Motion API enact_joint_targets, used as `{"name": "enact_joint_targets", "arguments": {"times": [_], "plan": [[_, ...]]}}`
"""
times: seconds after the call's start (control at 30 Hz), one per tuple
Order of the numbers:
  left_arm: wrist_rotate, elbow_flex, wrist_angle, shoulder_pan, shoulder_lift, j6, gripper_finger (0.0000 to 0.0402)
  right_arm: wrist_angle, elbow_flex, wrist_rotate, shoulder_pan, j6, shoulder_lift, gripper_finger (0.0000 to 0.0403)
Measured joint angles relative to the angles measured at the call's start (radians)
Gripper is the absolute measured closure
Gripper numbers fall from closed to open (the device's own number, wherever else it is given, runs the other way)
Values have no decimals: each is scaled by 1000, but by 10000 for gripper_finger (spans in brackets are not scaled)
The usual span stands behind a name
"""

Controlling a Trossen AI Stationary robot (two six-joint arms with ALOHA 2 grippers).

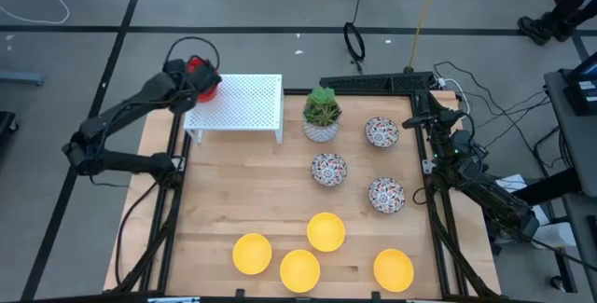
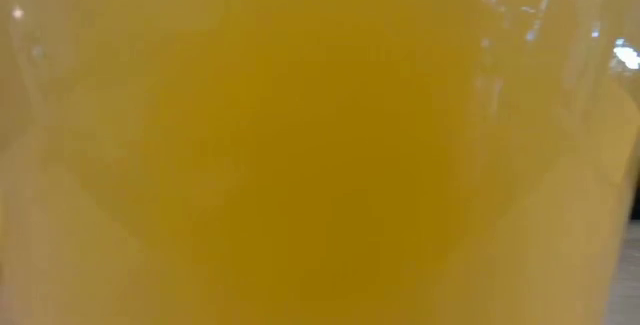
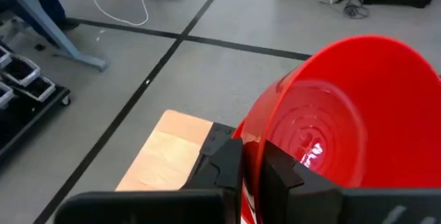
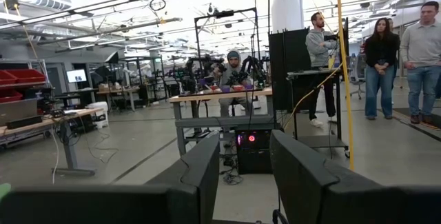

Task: Pick & Place Mini bowls
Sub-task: Stack the red bowl on the red bowls on the shelf

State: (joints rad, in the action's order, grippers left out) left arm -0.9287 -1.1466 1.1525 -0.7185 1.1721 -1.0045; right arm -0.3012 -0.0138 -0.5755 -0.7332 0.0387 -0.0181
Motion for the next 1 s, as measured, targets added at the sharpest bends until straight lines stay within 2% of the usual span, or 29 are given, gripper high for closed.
{"name": "enact_joint_targets", "arguments": {"times": [0.27,0.5,1.0], "plan": [[1,42,3,6,0,-55,395,0,0,0,0,0,0,286],[1,65,3,7,0,-79,368,0,0,0,0,0,0,286],[2,65,3,6,0,-105,364,0,0,0,0,0,0,286]]}}
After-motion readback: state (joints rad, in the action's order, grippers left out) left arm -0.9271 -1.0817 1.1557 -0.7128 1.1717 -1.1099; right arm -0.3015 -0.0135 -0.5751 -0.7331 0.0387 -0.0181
